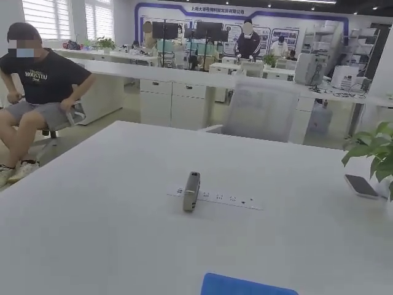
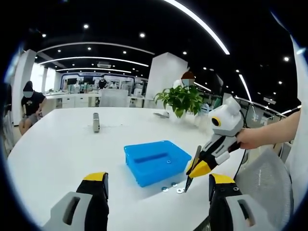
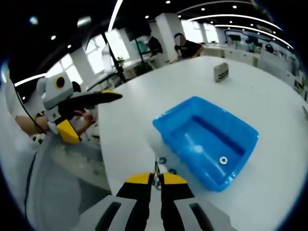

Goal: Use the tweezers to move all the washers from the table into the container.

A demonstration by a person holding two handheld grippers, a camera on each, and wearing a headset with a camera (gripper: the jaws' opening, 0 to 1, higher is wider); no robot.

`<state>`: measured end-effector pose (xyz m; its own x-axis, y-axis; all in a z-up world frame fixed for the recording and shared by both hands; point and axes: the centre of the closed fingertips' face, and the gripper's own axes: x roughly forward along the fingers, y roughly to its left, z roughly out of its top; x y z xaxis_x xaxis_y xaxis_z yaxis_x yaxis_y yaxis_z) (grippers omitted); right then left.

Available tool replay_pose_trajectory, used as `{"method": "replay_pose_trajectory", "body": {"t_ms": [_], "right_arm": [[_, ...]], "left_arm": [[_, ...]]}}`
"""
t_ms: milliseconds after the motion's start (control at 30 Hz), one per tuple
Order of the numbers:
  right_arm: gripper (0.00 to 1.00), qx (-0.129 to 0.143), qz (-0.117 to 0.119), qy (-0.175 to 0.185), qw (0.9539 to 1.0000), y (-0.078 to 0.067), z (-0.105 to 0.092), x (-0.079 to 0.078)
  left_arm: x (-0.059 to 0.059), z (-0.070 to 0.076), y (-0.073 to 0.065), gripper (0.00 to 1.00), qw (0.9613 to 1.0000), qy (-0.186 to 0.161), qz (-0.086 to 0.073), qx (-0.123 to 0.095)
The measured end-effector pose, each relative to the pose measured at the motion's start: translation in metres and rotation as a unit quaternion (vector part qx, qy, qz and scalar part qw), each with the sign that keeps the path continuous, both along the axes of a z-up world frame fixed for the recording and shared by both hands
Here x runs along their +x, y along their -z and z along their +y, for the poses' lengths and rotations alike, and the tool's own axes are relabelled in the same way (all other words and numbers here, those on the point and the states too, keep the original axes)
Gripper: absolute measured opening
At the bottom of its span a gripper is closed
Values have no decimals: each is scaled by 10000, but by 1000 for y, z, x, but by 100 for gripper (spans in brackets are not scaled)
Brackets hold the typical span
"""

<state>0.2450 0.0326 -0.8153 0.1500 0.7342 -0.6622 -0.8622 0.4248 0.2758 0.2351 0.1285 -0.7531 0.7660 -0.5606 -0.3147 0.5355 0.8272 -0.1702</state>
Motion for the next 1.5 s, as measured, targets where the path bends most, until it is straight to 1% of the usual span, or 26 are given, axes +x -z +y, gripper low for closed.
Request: {"method": "replay_pose_trajectory", "body": {"t_ms": [233, 333, 500, 600, 633, 733, 1067, 1133, 1167, 1200, 1233, 1267, 1367, 1433, 1500], "right_arm": [[3, -147, -206, -153, 9996, -1, 0, -3], [3, -140, -181, -169, 9996, 0, 0, -3], [3, -107, -240, -109, 9996, -2, -2, -1], [4, -136, -228, -106, 9996, 2, -4, 1], [4, -151, -199, -123, 9996, 4, -5, 1], [4, -125, -180, -136, 9997, 3, -3, -2], [4, -218, -278, -322, 9989, 3, 1, -7], [4, -269, -391, -437, 9979, 4, 3, -8], [4, -362, -560, -564, 9962, 4, 3, -8], [4, -408, -636, -636, 9951, 5, 4, -9], [4, -489, -766, -761, 9929, 5, 4, -10], [4, -545, -845, -795, 9918, 6, 5, -11], [4, -572, -959, -869, 9899, 6, 9, -15], [3, -586, -1061, -896, 9886, 7, 9, -15], [3, -621, -1204, -928, 9864, 8, 8, -15]], "left_arm": [[-1, -1, 1, 87, 10000, 22, 18, 20], [-1, -1, 2, 87, 10000, 38, 29, 44], [-2, -2, 2, 87, 10000, 59, 39, 64], [-2, -2, 2, 87, 10000, 62, 44, 60], [-2, -2, 2, 87, 9999, 66, 47, 62], [-2, -2, 3, 87, 9999, 64, 50, 73], [-2, -1, 3, 87, 9999, 48, 56, 99], [-2, -1, 3, 87, 9999, 46, 59, 114], [-2, -1, 3, 87, 9999, 45, 62, 118], [-2, 0, 3, 87, 9999, 44, 61, 119], [-2, 0, 4, 87, 9999, 44, 61, 120], [-2, 0, 4, 86, 9999, 45, 64, 121], [-2, 0, 4, 86, 9999, 51, 75, 140], [-2, 0, 5, 86, 9998, 55, 78, 149], [-2, 0, 5, 86, 9998, 55, 78, 153]]}}
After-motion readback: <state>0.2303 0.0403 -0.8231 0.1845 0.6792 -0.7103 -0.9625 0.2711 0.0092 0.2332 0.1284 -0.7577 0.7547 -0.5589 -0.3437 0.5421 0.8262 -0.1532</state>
